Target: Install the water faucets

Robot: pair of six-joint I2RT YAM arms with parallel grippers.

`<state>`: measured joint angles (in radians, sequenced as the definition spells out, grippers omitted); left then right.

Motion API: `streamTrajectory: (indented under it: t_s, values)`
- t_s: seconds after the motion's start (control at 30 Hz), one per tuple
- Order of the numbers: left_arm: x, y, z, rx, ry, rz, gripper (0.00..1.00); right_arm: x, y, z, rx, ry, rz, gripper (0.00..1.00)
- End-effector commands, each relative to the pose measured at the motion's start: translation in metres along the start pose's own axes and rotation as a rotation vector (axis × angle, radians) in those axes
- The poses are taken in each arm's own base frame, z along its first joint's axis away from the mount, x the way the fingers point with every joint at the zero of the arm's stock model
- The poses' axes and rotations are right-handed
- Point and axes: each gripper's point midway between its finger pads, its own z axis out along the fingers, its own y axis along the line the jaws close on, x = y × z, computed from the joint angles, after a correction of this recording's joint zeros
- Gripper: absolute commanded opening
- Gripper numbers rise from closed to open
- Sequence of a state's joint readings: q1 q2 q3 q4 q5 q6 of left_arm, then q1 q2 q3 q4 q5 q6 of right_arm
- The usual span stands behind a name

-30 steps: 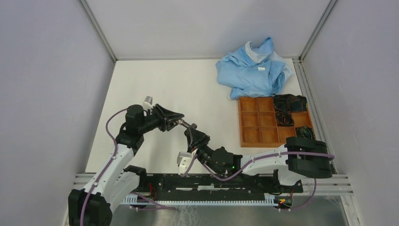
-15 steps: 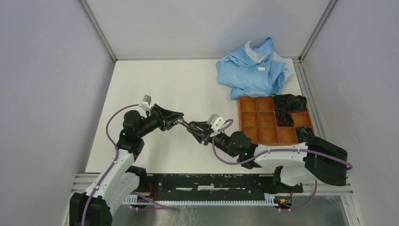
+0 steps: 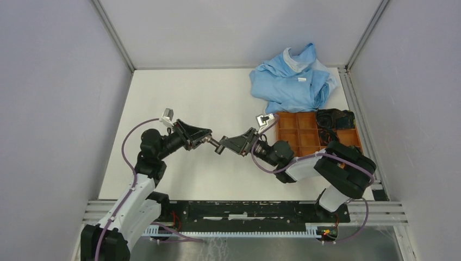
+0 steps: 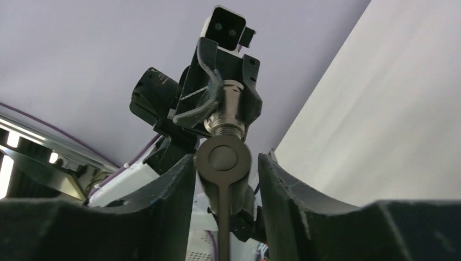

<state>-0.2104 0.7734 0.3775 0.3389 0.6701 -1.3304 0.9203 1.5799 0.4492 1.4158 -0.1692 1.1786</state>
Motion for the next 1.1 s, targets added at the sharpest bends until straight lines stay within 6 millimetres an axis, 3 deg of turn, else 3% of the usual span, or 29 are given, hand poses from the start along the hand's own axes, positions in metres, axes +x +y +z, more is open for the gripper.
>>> streamTrajectory:
  t_s: [0.0, 0.07, 0.1, 0.17, 0.3, 0.37, 0.43, 0.53, 0.67, 0.7, 0.83, 1.07]
  values:
    - [0.007, -0.022, -0.006, 0.086, 0.018, 0.055, 0.02, -0.010, 0.068, -0.013, -0.298, 0.028, 0.278, 0.65]
    - [0.007, -0.022, -0.007, 0.086, 0.006, 0.053, 0.02, -0.011, 0.060, -0.020, -0.274, 0.016, 0.270, 0.95]
    - [0.007, -0.022, -0.008, 0.081, 0.004, 0.048, 0.02, -0.011, 0.056, -0.024, -0.256, 0.012, 0.252, 0.98]
    - [0.006, -0.022, -0.008, 0.078, 0.002, 0.048, 0.02, -0.011, 0.045, -0.032, -0.190, 0.014, 0.180, 0.98]
    - [0.005, -0.020, -0.007, 0.052, 0.002, 0.046, 0.02, -0.004, -0.007, -0.048, 0.095, 0.083, -0.077, 0.98]
    - [0.004, -0.020, -0.006, 0.044, 0.000, 0.041, 0.02, -0.011, -0.031, -0.058, 0.267, 0.111, -0.238, 0.98]
    - [0.004, -0.018, -0.005, 0.033, 0.004, 0.028, 0.02, -0.027, -0.038, -0.069, 0.373, 0.106, -0.379, 0.98]
    - [0.006, -0.012, -0.002, 0.022, 0.026, 0.001, 0.02, -0.050, -0.028, -0.091, 0.396, 0.021, -0.537, 0.98]
    - [0.004, -0.003, 0.002, -0.017, 0.027, -0.047, 0.02, -0.057, 0.025, -0.098, 0.154, -0.026, -0.883, 0.98]
    - [0.002, -0.001, 0.002, -0.033, 0.021, -0.057, 0.02, -0.062, 0.033, -0.097, 0.165, -0.031, -0.988, 0.98]
    - [-0.003, 0.005, 0.004, -0.087, -0.004, -0.062, 0.02, -0.051, 0.043, -0.087, 0.271, 0.141, -1.407, 0.98]
    - [-0.006, 0.005, 0.002, -0.106, -0.025, -0.063, 0.02, -0.024, 0.036, -0.086, 0.472, 0.316, -2.014, 0.98]
